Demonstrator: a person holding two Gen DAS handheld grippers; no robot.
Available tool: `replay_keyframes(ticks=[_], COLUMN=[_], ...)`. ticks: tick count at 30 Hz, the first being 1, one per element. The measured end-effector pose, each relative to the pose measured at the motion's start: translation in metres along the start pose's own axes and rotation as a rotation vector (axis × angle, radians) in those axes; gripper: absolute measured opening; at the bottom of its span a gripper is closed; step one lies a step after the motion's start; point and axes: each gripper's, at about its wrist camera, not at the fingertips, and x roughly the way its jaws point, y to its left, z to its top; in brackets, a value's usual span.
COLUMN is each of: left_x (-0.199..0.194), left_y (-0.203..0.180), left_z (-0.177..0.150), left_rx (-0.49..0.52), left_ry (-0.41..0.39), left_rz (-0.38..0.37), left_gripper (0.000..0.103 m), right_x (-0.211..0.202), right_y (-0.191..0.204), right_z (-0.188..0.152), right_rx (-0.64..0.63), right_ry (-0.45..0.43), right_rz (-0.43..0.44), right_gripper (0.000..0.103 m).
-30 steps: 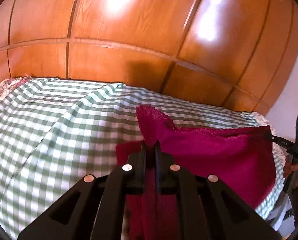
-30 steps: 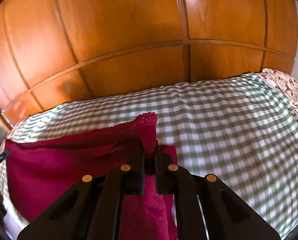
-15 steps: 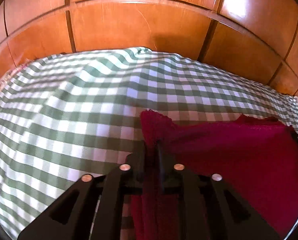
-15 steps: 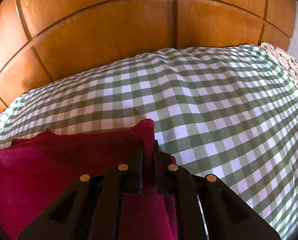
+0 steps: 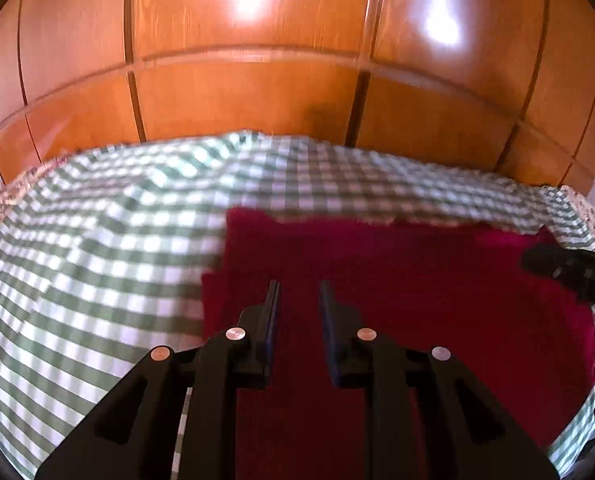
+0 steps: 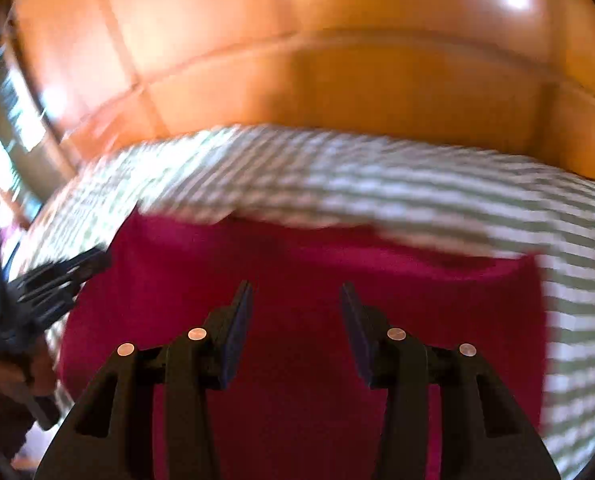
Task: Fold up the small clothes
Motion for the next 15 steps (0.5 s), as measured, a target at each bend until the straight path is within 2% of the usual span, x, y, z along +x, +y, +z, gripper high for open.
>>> replay_keyframes(ticks=[2, 3, 5, 7, 11, 13, 14, 15], left_x=[0.024, 0.032, 0.036, 0.034, 0.025, 0.014, 0.002, -0.006], left_y=[0.008, 0.013, 0.019, 0.016, 0.016, 0.013, 0.011, 0.009], left_z=[-0.006, -0.008, -0.011, -0.011, -0.010, -0.011, -0.013, -0.015], left_rx=[-0.044, -0.063, -0.087, -0.070, -0.076, -0.071, -0.064, -0.053], left_ry=[0.057, 0.066, 0.045, 0.044, 0.050, 0.041, 0.029, 0.012], left_rz=[0.032, 0.019, -0.006, 0.007, 0.010, 0.021, 0.032, 0.044], left_gripper=[0.030, 0.030, 0.031, 0.031, 0.029, 0.037, 0.043, 0.044], right_x=[0.028, 0.048, 0.068, 0.071, 0.066, 0.058, 0.051, 0.045], right_y=[0.015, 0.016, 0.005, -0.005, -0.008, -0.014, -0.017, -0.015], right_z=[0.004, 0.009, 0.016, 0.019, 0.014, 0.014, 0.011, 0.010], right_rx=[-0.017, -0.010, 0.051, 0.102, 0.102, 0.127, 0.133, 0.133], right_ry=[0.047, 0.071, 0.076, 0.058, 0.033, 0.027, 0.019, 0.009], right_rz=[-0.047, -0.104, -0.162, -0.149, -0.131, -0.122, -0.127, -0.130], right_gripper=[0.044, 0.044, 0.044, 0.044, 0.044, 0.045, 0.052, 0.057])
